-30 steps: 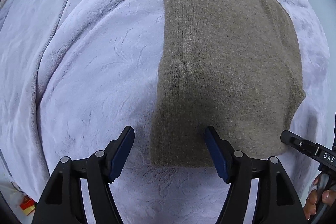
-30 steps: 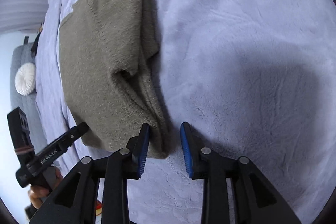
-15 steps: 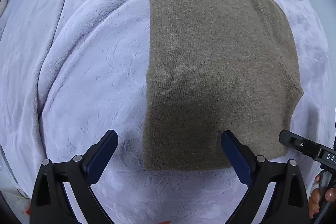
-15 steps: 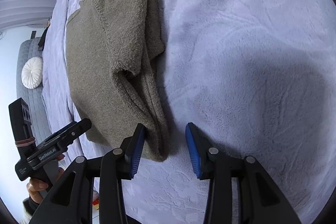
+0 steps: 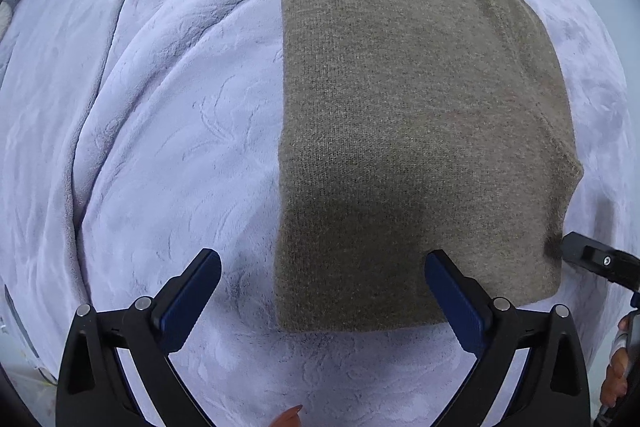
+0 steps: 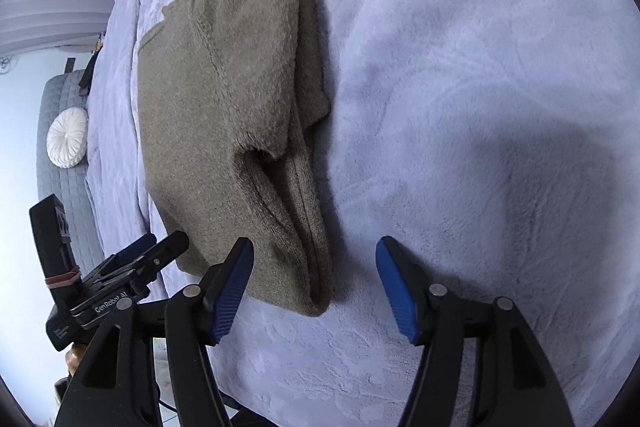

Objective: Fold small clothes

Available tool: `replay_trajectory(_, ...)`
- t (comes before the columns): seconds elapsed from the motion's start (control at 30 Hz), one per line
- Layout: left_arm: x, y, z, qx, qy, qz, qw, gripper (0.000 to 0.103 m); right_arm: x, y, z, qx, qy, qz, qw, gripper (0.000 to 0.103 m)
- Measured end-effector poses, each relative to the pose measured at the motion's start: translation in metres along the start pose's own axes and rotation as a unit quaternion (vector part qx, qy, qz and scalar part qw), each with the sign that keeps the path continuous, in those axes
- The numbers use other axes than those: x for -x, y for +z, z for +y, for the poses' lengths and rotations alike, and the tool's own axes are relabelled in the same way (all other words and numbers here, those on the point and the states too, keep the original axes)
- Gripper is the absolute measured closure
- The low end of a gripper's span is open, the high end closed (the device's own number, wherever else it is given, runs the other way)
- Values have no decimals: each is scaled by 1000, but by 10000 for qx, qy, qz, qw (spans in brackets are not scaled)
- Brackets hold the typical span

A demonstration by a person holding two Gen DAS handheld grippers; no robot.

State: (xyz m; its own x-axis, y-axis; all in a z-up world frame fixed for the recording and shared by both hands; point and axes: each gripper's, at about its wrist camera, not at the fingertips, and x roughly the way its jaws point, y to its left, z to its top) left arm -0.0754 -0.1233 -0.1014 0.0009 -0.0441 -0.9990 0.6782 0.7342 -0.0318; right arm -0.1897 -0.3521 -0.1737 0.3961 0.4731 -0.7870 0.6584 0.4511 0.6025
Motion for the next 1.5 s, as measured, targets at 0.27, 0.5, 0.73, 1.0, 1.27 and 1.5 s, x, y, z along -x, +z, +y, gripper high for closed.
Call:
replay_trajectory(0.27, -16, 8, 22, 244, -224, 264, 9991, 1, 17, 11, -4, -51, 87, -312, 9995, 33)
replay_trajectory(0.5, 8, 43, 55, 429, -370, -485, 9972, 1, 29, 26, -2, -93, 362, -562, 9977, 33)
replay_trajectory(0.73, -2, 97, 60, 562, -578, -694, 9943, 1, 26, 64, -3, -264, 577, -820, 9946, 46)
replay_trajectory(1.0, -27, 99, 52, 676, -775, -703, 9922, 1, 10, 80, 25, 120, 721, -770, 9944, 91)
replay_trajectory(1.27, -32, 108, 48, 573, -802, -689, 9927, 1, 17, 83, -4, -111, 383, -700, 9967, 56)
replay_trajectory(1.5, -33, 110, 46, 679, -907, -658, 9914, 1, 9, 85, -22, -202, 1214, -354, 9918, 40)
